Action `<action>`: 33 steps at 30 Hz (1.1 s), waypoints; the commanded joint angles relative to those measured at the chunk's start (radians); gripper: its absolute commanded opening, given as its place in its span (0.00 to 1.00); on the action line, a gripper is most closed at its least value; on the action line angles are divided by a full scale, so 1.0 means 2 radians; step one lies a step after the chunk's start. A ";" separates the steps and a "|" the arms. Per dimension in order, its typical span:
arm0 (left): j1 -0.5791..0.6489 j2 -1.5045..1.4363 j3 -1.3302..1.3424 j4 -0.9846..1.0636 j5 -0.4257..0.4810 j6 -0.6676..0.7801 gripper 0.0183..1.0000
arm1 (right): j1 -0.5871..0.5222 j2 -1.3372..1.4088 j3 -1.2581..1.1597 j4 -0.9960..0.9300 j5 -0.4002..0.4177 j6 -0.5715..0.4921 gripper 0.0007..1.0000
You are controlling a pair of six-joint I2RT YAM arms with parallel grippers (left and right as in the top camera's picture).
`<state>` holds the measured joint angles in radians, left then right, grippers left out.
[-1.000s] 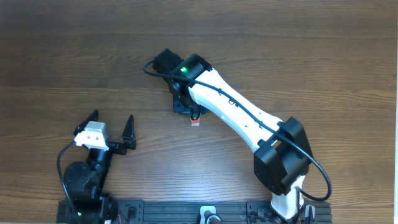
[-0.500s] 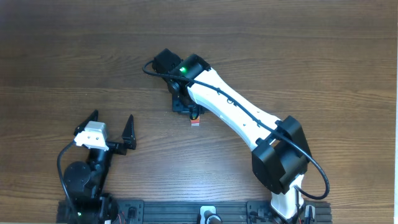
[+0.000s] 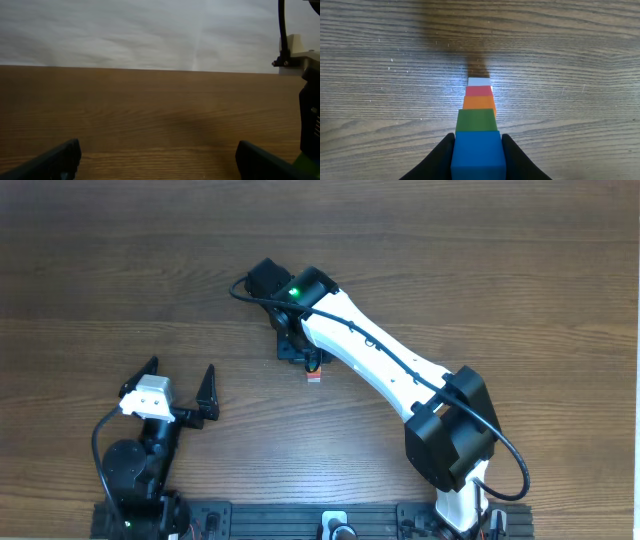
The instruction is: Stack Cubes
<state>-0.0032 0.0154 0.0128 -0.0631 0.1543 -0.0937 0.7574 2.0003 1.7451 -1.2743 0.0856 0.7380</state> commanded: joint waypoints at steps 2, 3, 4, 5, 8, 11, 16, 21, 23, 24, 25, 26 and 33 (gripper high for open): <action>0.003 -0.004 -0.004 0.001 0.005 0.008 1.00 | 0.000 0.007 0.010 0.002 0.009 0.005 0.30; 0.003 -0.004 -0.004 0.001 0.005 0.008 1.00 | 0.000 0.007 0.010 0.002 0.009 0.005 0.30; 0.003 -0.004 -0.004 0.001 0.005 0.008 1.00 | 0.000 0.007 0.010 0.002 0.009 0.005 0.31; 0.003 -0.004 -0.004 0.001 0.005 0.008 1.00 | 0.000 0.007 0.010 0.002 0.009 0.005 0.32; 0.003 -0.004 -0.004 0.001 0.005 0.008 1.00 | 0.000 0.007 0.010 0.002 0.010 0.005 0.32; 0.003 -0.004 -0.004 0.001 0.005 0.008 1.00 | 0.000 0.007 0.010 0.004 0.010 0.005 0.33; 0.003 -0.004 -0.004 0.001 0.005 0.008 1.00 | 0.000 0.007 0.010 0.005 0.010 0.005 0.40; 0.003 -0.004 -0.004 0.001 0.005 0.008 1.00 | -0.008 0.007 0.010 0.012 0.013 0.004 0.79; 0.003 -0.004 -0.004 0.001 0.005 0.008 1.00 | -0.016 0.006 0.012 0.017 0.020 0.002 0.99; 0.003 -0.004 -0.004 0.001 0.005 0.008 1.00 | -0.023 0.004 0.014 0.019 0.023 -0.003 0.99; 0.003 -0.004 -0.004 0.001 0.005 0.008 1.00 | -0.030 0.003 0.017 0.022 0.023 -0.010 0.99; 0.003 -0.004 -0.004 0.001 0.005 0.008 1.00 | -0.041 0.001 0.022 0.024 0.023 -0.018 0.99; 0.003 -0.004 -0.004 0.001 0.005 0.008 1.00 | -0.136 -0.006 0.030 0.033 0.023 -0.090 0.99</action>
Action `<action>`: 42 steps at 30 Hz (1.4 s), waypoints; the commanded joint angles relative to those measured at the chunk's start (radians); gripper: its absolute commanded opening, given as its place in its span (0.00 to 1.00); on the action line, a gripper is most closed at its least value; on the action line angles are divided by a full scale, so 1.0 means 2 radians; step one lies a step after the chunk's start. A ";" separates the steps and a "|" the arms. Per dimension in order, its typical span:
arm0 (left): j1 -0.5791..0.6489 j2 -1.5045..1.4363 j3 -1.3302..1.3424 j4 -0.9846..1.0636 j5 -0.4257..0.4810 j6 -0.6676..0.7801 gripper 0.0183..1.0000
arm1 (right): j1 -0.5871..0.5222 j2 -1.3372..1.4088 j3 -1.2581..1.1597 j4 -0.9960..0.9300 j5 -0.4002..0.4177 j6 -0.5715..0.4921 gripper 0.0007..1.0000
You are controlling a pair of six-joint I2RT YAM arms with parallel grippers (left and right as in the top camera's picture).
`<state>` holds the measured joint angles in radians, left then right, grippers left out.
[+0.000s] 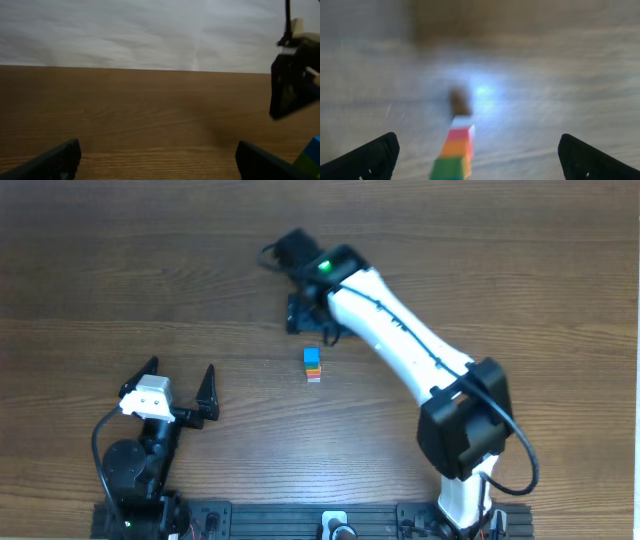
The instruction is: Stack Cubes
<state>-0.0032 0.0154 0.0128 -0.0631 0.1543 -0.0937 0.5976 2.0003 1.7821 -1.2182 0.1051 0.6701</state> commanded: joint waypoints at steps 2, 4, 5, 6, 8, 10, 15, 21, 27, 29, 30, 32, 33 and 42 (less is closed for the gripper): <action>0.003 -0.005 -0.004 0.001 0.005 0.008 1.00 | -0.089 -0.011 0.009 0.012 0.010 -0.093 0.99; 0.003 -0.004 -0.004 0.001 0.005 0.008 1.00 | -0.121 -0.023 0.002 0.017 0.008 -0.114 0.99; 0.003 -0.004 -0.004 0.001 0.005 0.008 1.00 | -0.137 -0.032 -0.006 0.021 0.008 -0.123 0.99; 0.003 -0.004 -0.004 0.001 0.005 0.008 1.00 | -0.151 -0.041 -0.014 0.025 0.008 -0.130 0.99; 0.003 -0.004 -0.004 0.001 0.005 0.008 1.00 | -0.177 -0.071 -0.045 0.042 0.008 -0.144 0.99; 0.003 -0.004 -0.004 0.001 0.005 0.008 1.00 | -0.202 -0.117 -0.100 0.075 0.007 -0.154 0.99; 0.003 -0.004 -0.004 0.001 0.005 0.008 1.00 | -0.261 -0.256 -0.266 0.160 -0.003 -0.169 0.99; 0.003 -0.004 -0.004 0.001 0.005 0.008 1.00 | -0.285 -0.426 -0.441 0.264 -0.004 -0.203 0.99; 0.003 -0.004 -0.004 0.001 0.005 0.008 1.00 | -0.275 -0.604 -0.620 0.436 -0.003 -0.261 0.99; 0.003 -0.004 -0.004 0.001 0.005 0.008 1.00 | -0.276 -0.654 -0.661 0.465 -0.002 -0.276 0.99; 0.003 -0.004 -0.004 0.001 0.005 0.008 1.00 | -0.276 -0.677 -0.676 0.473 0.000 -0.281 0.99; 0.003 -0.004 -0.004 0.001 0.005 0.008 1.00 | -0.276 -0.728 -0.705 0.481 0.001 -0.288 0.99; 0.003 -0.005 -0.004 0.001 0.005 0.008 1.00 | -0.276 -0.749 -0.716 0.483 0.001 -0.291 0.99; 0.003 -0.005 -0.004 0.001 0.005 0.008 1.00 | -0.276 -0.915 -0.799 0.520 0.000 -0.325 0.99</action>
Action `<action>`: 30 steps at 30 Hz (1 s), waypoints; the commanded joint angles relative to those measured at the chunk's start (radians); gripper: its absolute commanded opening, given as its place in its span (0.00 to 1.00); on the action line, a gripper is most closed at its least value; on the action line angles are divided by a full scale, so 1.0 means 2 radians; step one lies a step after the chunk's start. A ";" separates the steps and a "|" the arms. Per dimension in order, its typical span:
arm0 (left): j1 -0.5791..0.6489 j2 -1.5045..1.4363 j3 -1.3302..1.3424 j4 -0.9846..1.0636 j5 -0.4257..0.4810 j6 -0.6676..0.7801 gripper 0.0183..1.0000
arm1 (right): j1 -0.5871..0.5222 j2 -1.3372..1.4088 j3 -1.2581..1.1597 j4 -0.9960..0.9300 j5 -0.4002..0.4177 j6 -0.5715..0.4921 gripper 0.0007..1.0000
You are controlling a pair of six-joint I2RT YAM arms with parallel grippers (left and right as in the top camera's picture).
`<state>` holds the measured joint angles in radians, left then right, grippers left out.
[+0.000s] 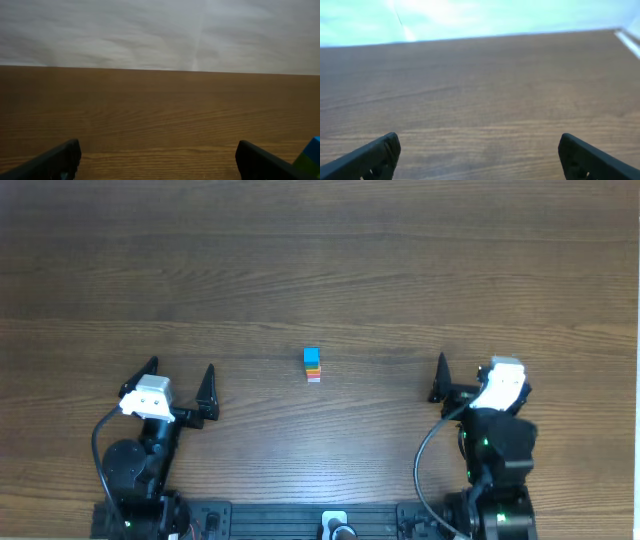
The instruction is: Stack Cubes
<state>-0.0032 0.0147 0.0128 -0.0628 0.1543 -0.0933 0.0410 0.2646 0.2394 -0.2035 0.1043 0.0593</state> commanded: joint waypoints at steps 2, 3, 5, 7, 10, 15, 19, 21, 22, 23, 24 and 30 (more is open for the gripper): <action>0.003 -0.004 -0.004 0.001 0.005 0.007 1.00 | 0.002 -0.070 -0.040 0.025 -0.002 -0.020 0.99; 0.003 -0.004 -0.004 0.001 0.005 0.007 1.00 | 0.002 -0.083 -0.049 0.037 -0.003 -0.020 0.99; 0.003 -0.004 -0.004 0.001 0.005 0.007 1.00 | 0.002 -0.100 -0.063 0.058 -0.003 -0.020 0.99; 0.003 -0.004 -0.004 0.001 0.005 0.007 1.00 | 0.002 -0.114 -0.077 0.079 -0.004 -0.030 0.99; 0.003 -0.004 -0.004 0.001 0.005 0.007 1.00 | 0.002 -0.124 -0.095 0.097 -0.015 -0.046 0.99; 0.003 -0.004 -0.004 0.001 0.005 0.007 1.00 | 0.003 -0.124 -0.117 0.090 -0.022 -0.051 0.99; 0.003 -0.004 -0.004 0.001 0.005 0.007 1.00 | 0.003 -0.124 -0.117 0.067 -0.022 -0.051 0.99; 0.003 -0.004 -0.004 0.001 0.005 0.007 1.00 | 0.003 -0.124 -0.117 0.067 -0.022 -0.051 0.99; 0.003 -0.004 -0.004 0.001 0.005 0.007 1.00 | 0.003 -0.124 -0.117 0.067 -0.022 -0.051 0.99; 0.003 -0.004 -0.004 0.001 0.005 0.007 1.00 | 0.003 -0.124 -0.117 0.067 -0.022 -0.051 0.99; 0.003 -0.004 -0.004 0.001 0.005 0.007 1.00 | 0.003 -0.124 -0.117 0.067 -0.022 -0.051 0.99; 0.003 -0.004 -0.004 0.001 0.005 0.007 1.00 | 0.003 -0.124 -0.117 0.068 -0.022 -0.051 0.99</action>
